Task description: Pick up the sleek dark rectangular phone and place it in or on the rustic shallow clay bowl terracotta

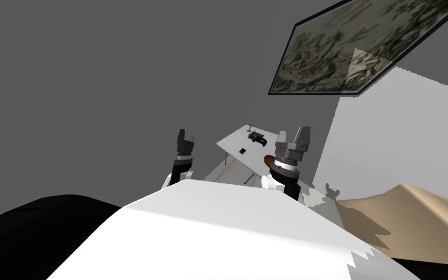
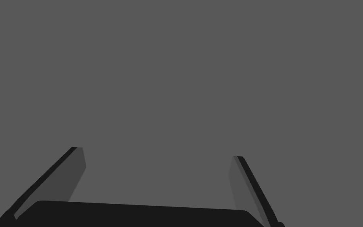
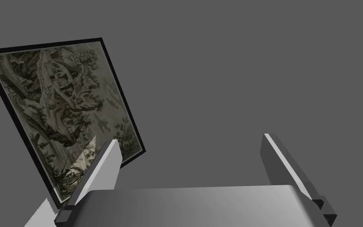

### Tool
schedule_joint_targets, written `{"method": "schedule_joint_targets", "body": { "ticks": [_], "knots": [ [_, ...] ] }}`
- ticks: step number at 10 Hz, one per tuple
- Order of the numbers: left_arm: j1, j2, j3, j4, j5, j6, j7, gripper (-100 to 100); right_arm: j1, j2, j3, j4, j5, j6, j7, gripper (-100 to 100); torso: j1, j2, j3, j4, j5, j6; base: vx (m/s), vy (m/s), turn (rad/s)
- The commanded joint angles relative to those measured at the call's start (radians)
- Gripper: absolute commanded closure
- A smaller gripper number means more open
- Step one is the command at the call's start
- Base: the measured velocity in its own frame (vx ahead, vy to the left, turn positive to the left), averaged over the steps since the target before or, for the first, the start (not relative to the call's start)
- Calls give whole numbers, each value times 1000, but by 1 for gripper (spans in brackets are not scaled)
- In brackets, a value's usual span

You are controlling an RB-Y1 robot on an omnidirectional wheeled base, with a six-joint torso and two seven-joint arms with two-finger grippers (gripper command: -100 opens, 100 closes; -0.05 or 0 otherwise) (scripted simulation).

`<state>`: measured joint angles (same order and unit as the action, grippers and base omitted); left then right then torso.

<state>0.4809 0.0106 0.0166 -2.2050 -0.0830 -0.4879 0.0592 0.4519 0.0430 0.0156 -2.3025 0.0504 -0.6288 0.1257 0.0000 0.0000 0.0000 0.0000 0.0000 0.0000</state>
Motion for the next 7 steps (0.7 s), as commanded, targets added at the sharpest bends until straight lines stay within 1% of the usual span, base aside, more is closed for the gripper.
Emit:
{"method": "schedule_joint_targets", "body": {
  "ticks": [1, 4, 6, 7],
  "knots": [
    [0, 0, 0, 0, 0, 0, 0, 0, 5, -38, -2, -7, 7, 3, 4, -100, 0, 0, 0, 0, 0, 0, -11, 1, 60],
    [0, 0, 0, 0, 0, 0, 0, 0, 22, -131, -14, -32, 35, 16, 21, -100, -1, 2, 1, 0, 0, 0, -30, -6, 105],
    [0, 0, 0, 0, 0, 0, 0, 0, 40, -193, -27, -54, 67, 27, 38, -100, 0, 3, 2, 1, 0, 0, -46, -1, 171],
    [0, 0, 0, 0, 0, 0, 0, 0, 40, -202, -27, -54, 67, 27, 38, -100, -1, 3, 2, 1, 0, 0, -32, -3, 50]
  ]
}}
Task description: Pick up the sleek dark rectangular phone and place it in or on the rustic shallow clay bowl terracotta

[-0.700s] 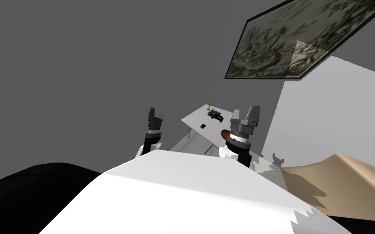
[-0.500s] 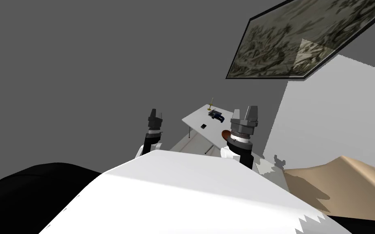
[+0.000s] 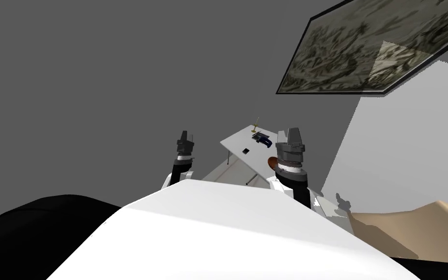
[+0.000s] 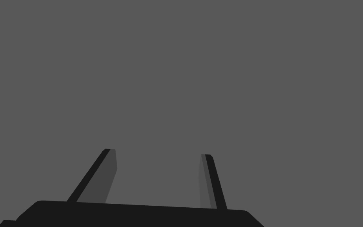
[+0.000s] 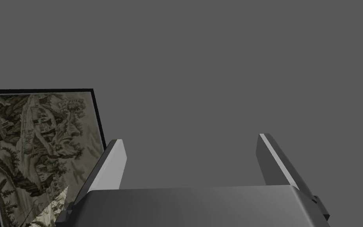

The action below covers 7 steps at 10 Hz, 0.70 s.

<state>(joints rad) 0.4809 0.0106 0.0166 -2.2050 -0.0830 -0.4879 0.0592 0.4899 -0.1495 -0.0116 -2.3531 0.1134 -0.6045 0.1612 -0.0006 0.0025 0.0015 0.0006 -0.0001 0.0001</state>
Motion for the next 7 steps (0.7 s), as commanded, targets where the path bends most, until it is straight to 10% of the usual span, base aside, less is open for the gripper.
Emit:
{"method": "schedule_joint_targets", "body": {
  "ticks": [1, 7],
  "knots": [
    [0, 0, 0, 0, 0, 0, 0, 0, 12, -45, -8, -15, 23, 10, 12, -100, 0, 0, 0, 0, 0, 0, -30, -2, 144],
    [0, 0, 0, 0, 0, 0, 0, 0, 61, -199, -39, -50, 126, 38, 55, -100, 0, 0, 0, 0, 0, -1, -37, -4, 191]
  ]
}}
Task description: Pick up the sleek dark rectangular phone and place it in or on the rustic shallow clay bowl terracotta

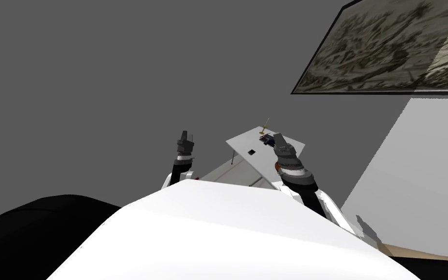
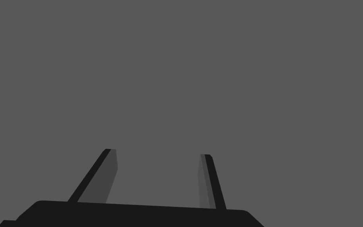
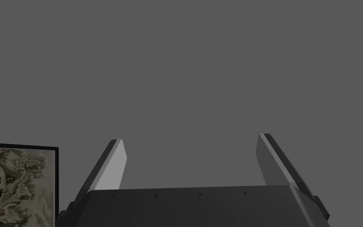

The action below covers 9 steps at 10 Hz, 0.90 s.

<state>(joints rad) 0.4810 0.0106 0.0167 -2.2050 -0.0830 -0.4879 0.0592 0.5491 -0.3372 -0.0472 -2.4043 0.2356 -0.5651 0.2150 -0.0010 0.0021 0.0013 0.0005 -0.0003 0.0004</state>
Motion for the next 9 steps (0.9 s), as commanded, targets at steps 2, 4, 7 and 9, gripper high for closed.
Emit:
{"method": "schedule_joint_targets", "body": {
  "ticks": [2, 4, 7, 9],
  "knots": [
    [0, 0, 0, 0, 0, 0, 0, 0, 31, -77, -15, -4, 72, 13, 25, -100, 0, 0, 0, 0, 0, -1, -36, 1, 232],
    [0, 0, 0, 0, 0, 0, 0, 0, 46, -131, -19, -3, 110, 20, 37, -100, 0, 0, 0, 0, 0, 0, -22, -3, 200],
    [0, 0, 0, 0, 0, 0, 0, 0, 77, -207, -26, 10, 181, 32, 60, -100, 0, -1, -1, 0, 0, -1, -16, -3, 255],
    [0, 0, 0, 0, 0, 0, 0, 0, 92, -260, -28, 21, 232, 37, 71, -100, -1, -2, -1, 0, 0, 0, -11, -6, 160]
  ]
}}
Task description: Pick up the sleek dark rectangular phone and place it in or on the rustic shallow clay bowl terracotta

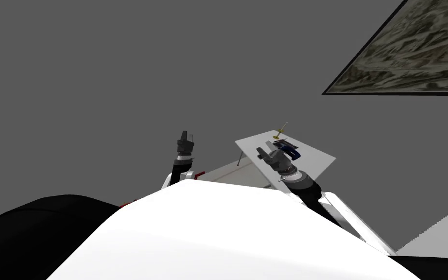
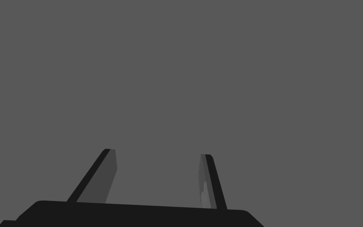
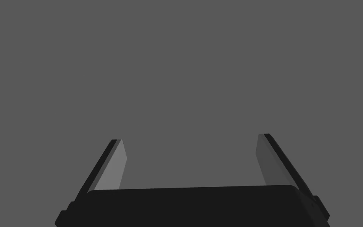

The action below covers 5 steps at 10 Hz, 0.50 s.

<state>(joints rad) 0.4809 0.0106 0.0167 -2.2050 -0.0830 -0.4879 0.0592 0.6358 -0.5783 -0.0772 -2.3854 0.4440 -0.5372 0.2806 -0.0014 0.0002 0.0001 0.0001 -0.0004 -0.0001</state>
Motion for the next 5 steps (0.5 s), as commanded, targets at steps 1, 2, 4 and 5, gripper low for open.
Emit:
{"method": "schedule_joint_targets", "body": {
  "ticks": [1, 2, 4, 5],
  "knots": [
    [0, 0, 0, 0, 0, 0, 0, 0, 5, -34, 2, 2, 28, 9, 6, -100, 0, 0, 0, 0, 0, 0, -5, -6, 135],
    [0, 0, 0, 0, 0, 0, 0, 0, 21, -73, 1, 17, 67, 13, 16, -100, 0, 0, 0, 0, 0, 1, -2, -3, 273],
    [0, 0, 0, 0, 0, 0, 0, 0, 36, -122, 1, 35, 115, 17, 26, -100, 0, -1, 0, 0, 0, 1, 1, -7, 198],
    [0, 0, 0, 0, 0, 0, 0, 0, 36, -128, 1, 35, 122, 17, 26, -100, 0, -1, -1, 0, 0, 0, 2, -10, 149]
  ]
}}
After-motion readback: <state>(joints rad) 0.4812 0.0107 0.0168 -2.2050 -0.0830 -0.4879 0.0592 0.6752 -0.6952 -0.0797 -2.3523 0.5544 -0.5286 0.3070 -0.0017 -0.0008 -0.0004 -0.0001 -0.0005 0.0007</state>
